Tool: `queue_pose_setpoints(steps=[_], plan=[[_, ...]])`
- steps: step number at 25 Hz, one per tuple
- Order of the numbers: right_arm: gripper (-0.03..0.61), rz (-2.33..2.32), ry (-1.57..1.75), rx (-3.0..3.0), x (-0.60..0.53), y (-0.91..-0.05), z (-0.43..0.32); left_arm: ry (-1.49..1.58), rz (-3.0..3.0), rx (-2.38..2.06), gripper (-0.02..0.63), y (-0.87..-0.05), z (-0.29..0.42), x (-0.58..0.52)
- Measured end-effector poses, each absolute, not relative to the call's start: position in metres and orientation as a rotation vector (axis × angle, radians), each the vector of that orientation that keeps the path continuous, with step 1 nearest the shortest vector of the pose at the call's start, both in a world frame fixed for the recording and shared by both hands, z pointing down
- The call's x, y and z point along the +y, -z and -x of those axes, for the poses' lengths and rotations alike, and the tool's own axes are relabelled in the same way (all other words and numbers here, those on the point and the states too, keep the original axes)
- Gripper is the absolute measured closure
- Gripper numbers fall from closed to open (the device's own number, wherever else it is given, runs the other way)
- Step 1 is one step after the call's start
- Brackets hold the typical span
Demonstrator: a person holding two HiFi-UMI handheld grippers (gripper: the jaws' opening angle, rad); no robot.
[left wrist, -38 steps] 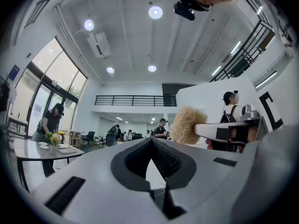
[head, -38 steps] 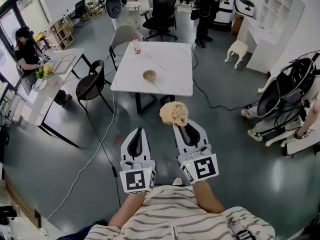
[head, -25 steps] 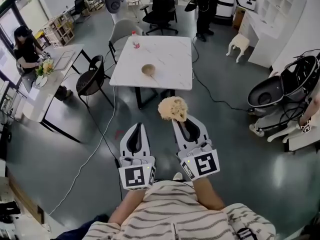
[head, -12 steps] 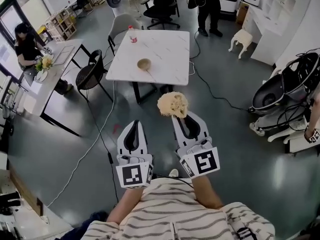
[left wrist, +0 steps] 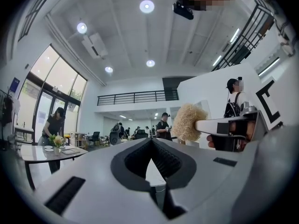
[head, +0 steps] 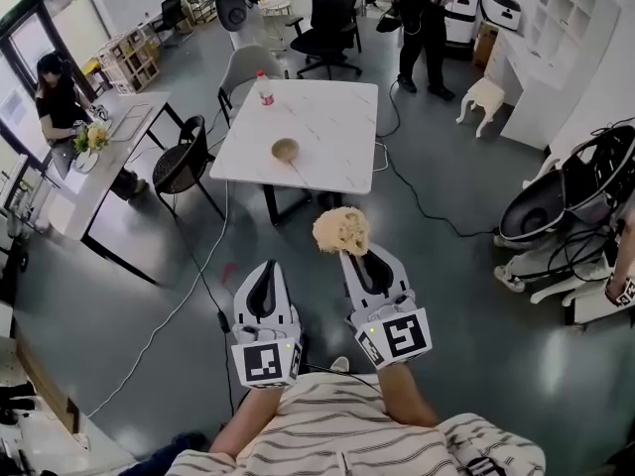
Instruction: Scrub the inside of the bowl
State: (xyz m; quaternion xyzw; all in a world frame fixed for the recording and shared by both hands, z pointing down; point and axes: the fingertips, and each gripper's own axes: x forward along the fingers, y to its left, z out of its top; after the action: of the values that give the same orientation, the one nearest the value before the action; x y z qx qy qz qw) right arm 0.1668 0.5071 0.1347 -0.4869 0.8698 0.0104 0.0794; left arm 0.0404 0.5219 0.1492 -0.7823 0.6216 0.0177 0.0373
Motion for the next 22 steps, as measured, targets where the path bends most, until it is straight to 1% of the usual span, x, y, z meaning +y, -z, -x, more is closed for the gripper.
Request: queue_pose_setpoints(steps=[6,11,17,22], plan=[[0.505,1.471,-0.006,2.624,0.472,-0.146,-0.163,-0.047,2.396,1.913,0.609,-0.162,-0.028,0.490],[0.505,1.471,-0.016,2.647,0.426,-0.149,-0.147,-0.038,2.424,1.759,0.609,-0.147,-0.031,0.438],[0.505,1.505,-0.058,2.641,0.364,-0.140,-0.122,-0.113,2.414,1.777,0.609,-0.133,-0.006,0.373],[0.505,1.552,-0.053,2.621,0.301,-0.136,-0.102,-0.113,2.453,1.769,0.609,-0.134,0.016,0.304]])
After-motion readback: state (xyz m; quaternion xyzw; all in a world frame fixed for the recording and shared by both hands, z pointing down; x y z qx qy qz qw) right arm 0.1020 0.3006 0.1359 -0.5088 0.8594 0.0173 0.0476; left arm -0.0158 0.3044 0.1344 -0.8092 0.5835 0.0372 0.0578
